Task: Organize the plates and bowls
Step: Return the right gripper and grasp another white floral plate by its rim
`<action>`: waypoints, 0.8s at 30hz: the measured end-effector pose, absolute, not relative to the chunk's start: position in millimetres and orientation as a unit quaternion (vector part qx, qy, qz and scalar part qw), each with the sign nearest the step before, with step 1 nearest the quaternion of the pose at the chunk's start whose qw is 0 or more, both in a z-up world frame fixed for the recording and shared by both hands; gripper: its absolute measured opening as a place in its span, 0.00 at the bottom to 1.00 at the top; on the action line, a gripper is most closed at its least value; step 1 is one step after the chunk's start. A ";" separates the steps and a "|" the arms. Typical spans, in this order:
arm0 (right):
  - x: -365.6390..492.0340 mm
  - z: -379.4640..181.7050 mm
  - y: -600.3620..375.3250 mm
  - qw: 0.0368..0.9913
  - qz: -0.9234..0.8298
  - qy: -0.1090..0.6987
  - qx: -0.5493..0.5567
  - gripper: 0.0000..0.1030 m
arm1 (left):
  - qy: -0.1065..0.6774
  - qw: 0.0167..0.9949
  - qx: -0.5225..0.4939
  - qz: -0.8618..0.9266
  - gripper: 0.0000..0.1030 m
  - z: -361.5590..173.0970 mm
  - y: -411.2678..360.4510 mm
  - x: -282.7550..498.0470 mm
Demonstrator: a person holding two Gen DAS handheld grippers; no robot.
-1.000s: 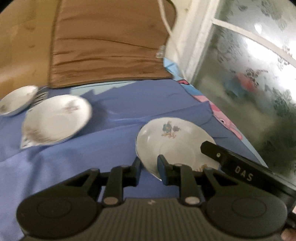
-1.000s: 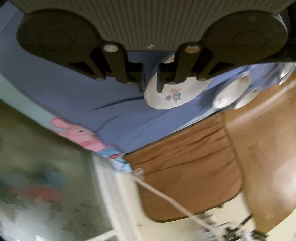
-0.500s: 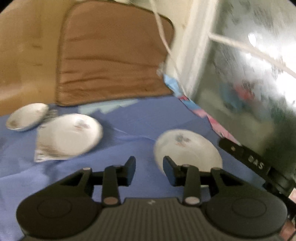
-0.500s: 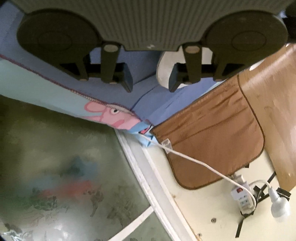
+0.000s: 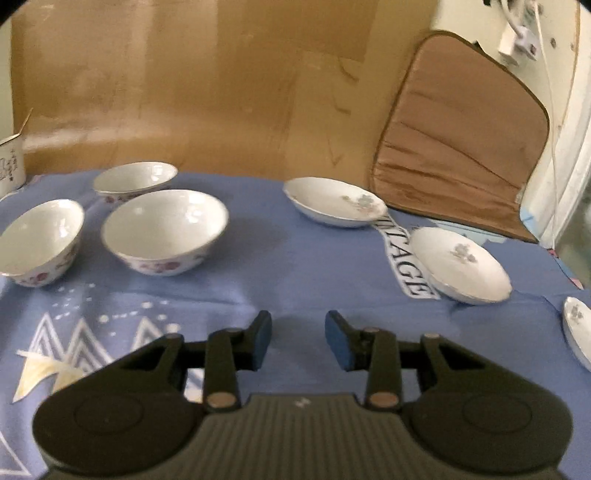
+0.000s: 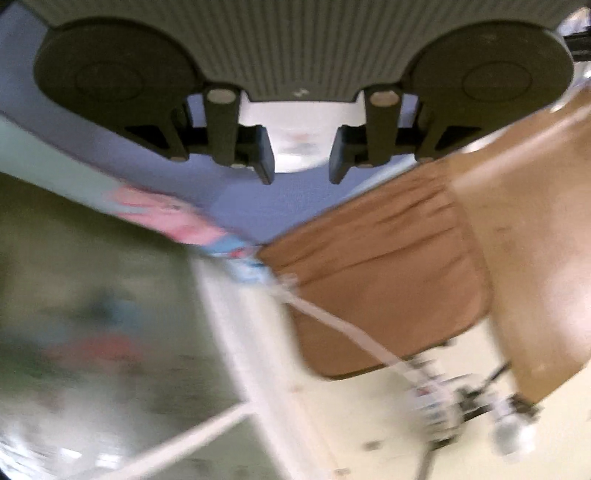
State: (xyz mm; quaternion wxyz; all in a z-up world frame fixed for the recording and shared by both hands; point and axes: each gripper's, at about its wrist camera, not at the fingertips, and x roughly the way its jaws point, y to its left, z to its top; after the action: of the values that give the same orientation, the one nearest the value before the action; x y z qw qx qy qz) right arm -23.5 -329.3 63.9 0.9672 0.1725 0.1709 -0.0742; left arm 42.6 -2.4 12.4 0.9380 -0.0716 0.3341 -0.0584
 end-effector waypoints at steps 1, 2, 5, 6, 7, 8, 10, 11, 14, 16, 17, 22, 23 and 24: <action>-15.7 66.5 -319.6 0.967 -0.053 0.181 0.171 0.34 | 0.331 0.938 -0.079 -0.063 0.32 11.7 0.6 41.8; -3.8 67.6 -308.2 0.965 -0.030 0.199 0.171 0.32 | 0.329 0.939 -0.082 -0.066 0.32 11.8 4.7 41.5; 32.8 62.5 -277.6 0.959 -0.001 0.242 0.149 0.29 | 0.325 0.939 -0.087 -0.073 0.33 10.7 7.6 38.8; 46.6 58.1 -268.9 0.957 -0.004 0.256 0.136 0.29 | 0.324 0.939 -0.090 -0.075 0.33 9.8 9.7 39.3; 58.6 54.0 -263.1 0.954 -0.008 0.270 0.129 0.29 | 0.324 0.938 -0.096 -0.078 0.34 8.9 12.7 39.9; 71.8 48.4 -258.7 0.949 -0.012 0.287 0.128 0.28 | 0.323 0.937 -0.102 -0.081 0.33 8.2 15.7 38.5; 91.3 39.9 -255.8 0.941 -0.022 0.311 0.128 0.28 | 0.323 0.935 -0.118 -0.087 0.34 7.4 20.8 39.5; 99.8 35.6 -254.4 0.938 -0.028 0.322 0.124 0.27 | 0.323 0.934 -0.124 -0.089 0.34 7.0 20.9 40.1; 115.8 24.3 -255.5 0.928 -0.039 0.349 0.127 0.27 | 0.323 0.932 -0.138 -0.094 0.35 6.2 24.7 41.5; 114.8 22.7 -255.4 0.926 -0.035 0.350 0.136 0.20 | 0.323 0.930 -0.147 -0.101 0.37 6.0 26.5 42.3; 114.2 24.2 -252.8 0.925 -0.026 0.352 0.138 0.12 | 0.323 0.929 -0.151 -0.104 0.38 5.9 26.8 43.1; 96.3 33.9 -236.0 0.925 0.010 0.357 0.133 0.12 | 0.321 0.915 -0.202 -0.140 0.41 4.4 41.2 44.4; 90.7 35.4 -234.6 0.923 0.022 0.357 0.141 0.12 | 0.322 0.911 -0.211 -0.146 0.42 3.9 43.5 46.4; 85.6 37.1 -232.8 0.922 0.032 0.356 0.147 0.12 | 0.324 0.909 -0.217 -0.150 0.42 3.3 44.9 47.3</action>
State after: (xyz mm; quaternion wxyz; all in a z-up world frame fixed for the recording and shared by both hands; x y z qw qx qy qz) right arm 85.6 -232.8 37.1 0.9223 0.1473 0.3558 0.0320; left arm 47.3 44.9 3.3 0.9087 -0.2166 0.3238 -0.1500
